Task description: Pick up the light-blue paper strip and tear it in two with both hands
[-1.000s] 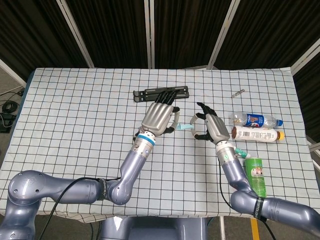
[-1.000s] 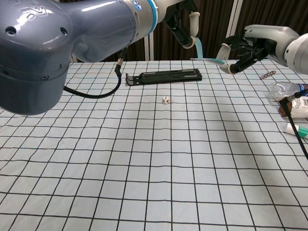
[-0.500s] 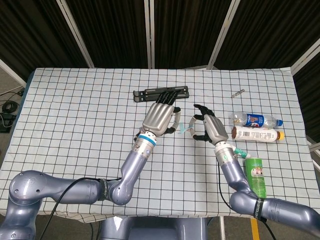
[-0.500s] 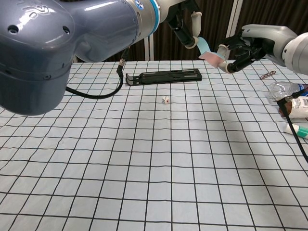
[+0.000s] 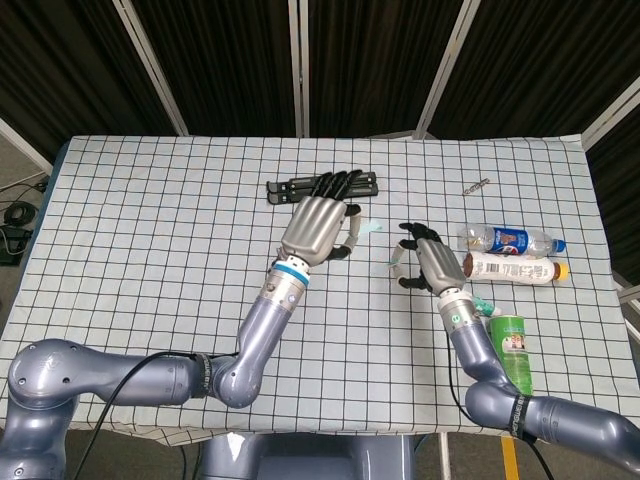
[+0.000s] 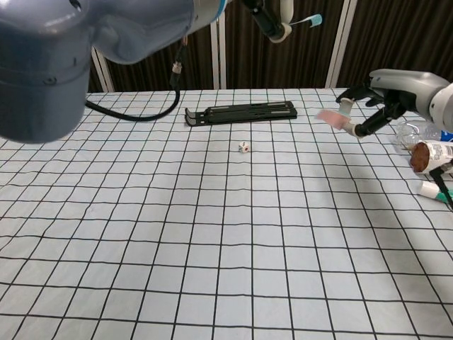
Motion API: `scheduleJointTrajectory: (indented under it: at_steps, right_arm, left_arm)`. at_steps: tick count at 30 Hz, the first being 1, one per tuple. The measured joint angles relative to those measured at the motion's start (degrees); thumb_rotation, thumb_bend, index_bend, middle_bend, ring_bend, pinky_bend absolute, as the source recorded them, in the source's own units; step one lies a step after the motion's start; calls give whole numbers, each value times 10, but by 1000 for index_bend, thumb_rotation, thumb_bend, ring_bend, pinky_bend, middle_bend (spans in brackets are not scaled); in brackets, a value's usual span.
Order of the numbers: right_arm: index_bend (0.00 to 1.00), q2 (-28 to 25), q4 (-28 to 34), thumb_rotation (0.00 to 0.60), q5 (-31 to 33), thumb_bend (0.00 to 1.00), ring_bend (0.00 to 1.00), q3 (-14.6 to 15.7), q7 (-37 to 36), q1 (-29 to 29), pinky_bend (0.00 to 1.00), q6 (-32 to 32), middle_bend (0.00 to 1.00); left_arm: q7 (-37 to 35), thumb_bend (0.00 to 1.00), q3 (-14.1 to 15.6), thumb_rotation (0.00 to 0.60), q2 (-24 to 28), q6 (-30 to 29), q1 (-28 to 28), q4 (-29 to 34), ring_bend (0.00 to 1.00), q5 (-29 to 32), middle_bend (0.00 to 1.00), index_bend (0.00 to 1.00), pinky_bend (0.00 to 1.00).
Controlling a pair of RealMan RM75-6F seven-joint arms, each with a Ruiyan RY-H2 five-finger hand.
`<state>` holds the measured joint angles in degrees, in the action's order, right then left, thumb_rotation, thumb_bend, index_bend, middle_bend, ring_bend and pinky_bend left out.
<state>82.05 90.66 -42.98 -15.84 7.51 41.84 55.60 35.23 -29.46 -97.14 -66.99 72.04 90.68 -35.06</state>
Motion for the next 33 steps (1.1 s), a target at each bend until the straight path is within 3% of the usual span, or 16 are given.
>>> scheduleJointTrajectory:
  at_steps: [10,13,14,15,16,17,18,19,25,33]
  right_arm:
    - [768,4,-16,600,-10,423,0,14,12,-13,0,5,112]
    - [686,3,-17,600,-17,387,0,15,14,-17,0,11,110]
    - [564,3,-18,600,-23,311,0,16,14,-20,0,15,101]
    - [394,2,-18,600,-28,193,0,17,13,-22,0,17,85]
    - [270,1,-19,600,-33,118,0,19,13,-24,0,19,68]
    - [121,-2,-19,600,-39,33,0,21,14,-27,0,20,40]
    - [35,-5,-19,600,-41,1,0,23,15,-29,0,21,17]
    - [8,-8,-18,600,-42,0,0,23,15,-31,0,22,6]
    - [0,-22,-20,600,-83,0,0,31,18,-46,0,49,0]
    - [0,-61,-44,600,-207,0,0,63,-19,-94,0,111,0]
  left_arm:
    - [3,628,-9,600,59,-17,-25,50,0,11,0,916,0]
    - [2,589,1,600,69,-17,-36,55,0,15,0,888,0]
    - [3,501,7,600,76,-15,-42,60,0,19,0,822,0]
    - [5,315,13,600,82,-12,-46,65,0,23,0,630,0]
    - [9,132,18,600,89,-10,-49,70,0,29,0,366,0]
    - [19,40,25,600,98,-8,-52,78,0,38,0,207,0]
    - [28,0,32,600,107,-7,-55,85,0,47,0,50,0]
    - [38,0,38,600,117,-5,-58,93,0,56,0,1,0]
    - [43,0,79,600,172,1,-100,123,0,62,0,0,0]
    - [-49,0,149,600,224,-24,-195,134,0,-99,0,0,0]
